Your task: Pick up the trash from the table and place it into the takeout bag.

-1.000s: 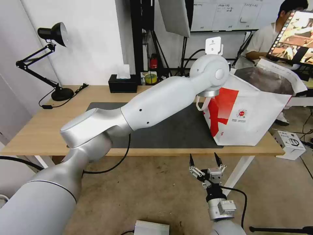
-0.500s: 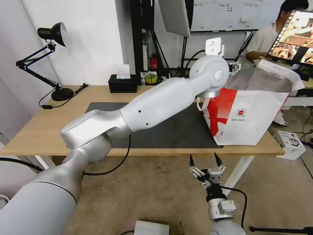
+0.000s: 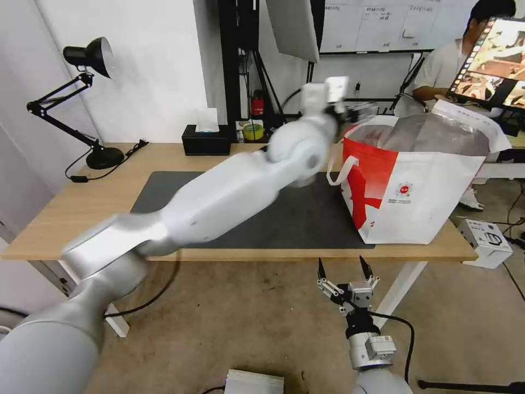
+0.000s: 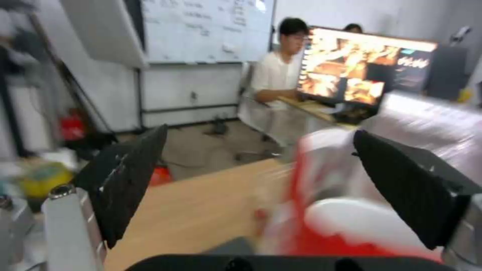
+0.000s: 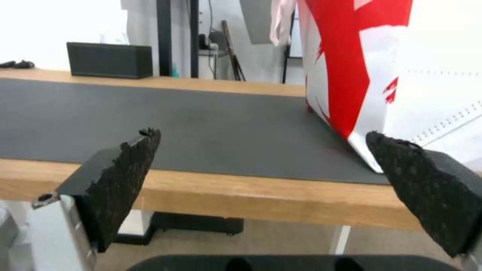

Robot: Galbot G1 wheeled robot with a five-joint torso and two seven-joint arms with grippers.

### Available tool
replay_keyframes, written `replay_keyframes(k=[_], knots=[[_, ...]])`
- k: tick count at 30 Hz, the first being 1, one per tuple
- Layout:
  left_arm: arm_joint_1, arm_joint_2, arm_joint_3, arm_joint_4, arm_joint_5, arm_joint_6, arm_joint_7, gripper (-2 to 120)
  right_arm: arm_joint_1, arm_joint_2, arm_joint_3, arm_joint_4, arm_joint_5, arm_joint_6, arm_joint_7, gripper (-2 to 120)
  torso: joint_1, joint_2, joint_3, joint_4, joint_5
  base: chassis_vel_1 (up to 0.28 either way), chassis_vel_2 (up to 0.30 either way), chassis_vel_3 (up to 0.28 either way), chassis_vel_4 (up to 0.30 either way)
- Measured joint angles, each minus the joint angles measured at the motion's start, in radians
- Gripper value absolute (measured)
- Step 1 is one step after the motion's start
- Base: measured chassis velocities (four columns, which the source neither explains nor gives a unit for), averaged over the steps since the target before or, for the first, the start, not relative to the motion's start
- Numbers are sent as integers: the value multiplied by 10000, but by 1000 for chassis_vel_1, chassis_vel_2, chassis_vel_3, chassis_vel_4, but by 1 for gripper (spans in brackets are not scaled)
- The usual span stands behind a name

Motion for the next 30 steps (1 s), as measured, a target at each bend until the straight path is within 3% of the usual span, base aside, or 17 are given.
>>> replay_keyframes(k=[1,2,5,7,10,11,14,17,22,24,30], knots=[[305,375,-61,-86,690,-240,339,100,1,0,-2,0,0,0,-3,100,0,0,0,1,-2,0,0,0,0],[305,375,-61,-86,690,-240,339,100,1,0,-2,0,0,0,-3,100,0,0,0,1,-2,0,0,0,0],[1643,1356,-786,-194,2737,-693,1072,100,1,0,-1,0,0,0,-1,100,1,-1,1,6,-5,0,0,0,0],[2069,1555,-1121,-322,2921,-725,1126,100,1,0,-2,0,0,0,-2,100,1,-2,2,6,-6,0,0,0,0],[3462,2190,-2334,-889,3430,-801,1163,100,0,-3,-2,1,0,0,-3,100,0,-1,-1,0,2,0,0,0,0],[3462,2190,-2334,-889,3430,-801,1163,100,0,-3,-2,1,0,0,-3,100,0,-1,-1,0,2,0,0,0,0],[5200,2709,-3585,-1692,3724,-813,1188,100,0,0,-2,0,0,0,-2,100,0,-1,0,0,0,0,0,0,0],[5930,2842,-4096,-2013,3886,-801,1233,100,0,-1,-2,1,0,0,-3,100,0,-1,0,4,-1,0,0,0,0],[8460,2933,-5973,-3066,4927,-585,1387,100,0,0,-1,1,0,0,-2,100,0,0,0,1,1,0,0,0,0],[8940,2866,-6263,-3267,5142,-559,1403,100,0,0,-1,0,0,0,-1,100,0,-1,-1,1,2,0,0,0,0],[11509,1987,-7948,-4282,6434,-344,1616,100,0,-1,-1,1,0,0,-3,100,-1,0,-1,-2,1,0,0,0,0]])
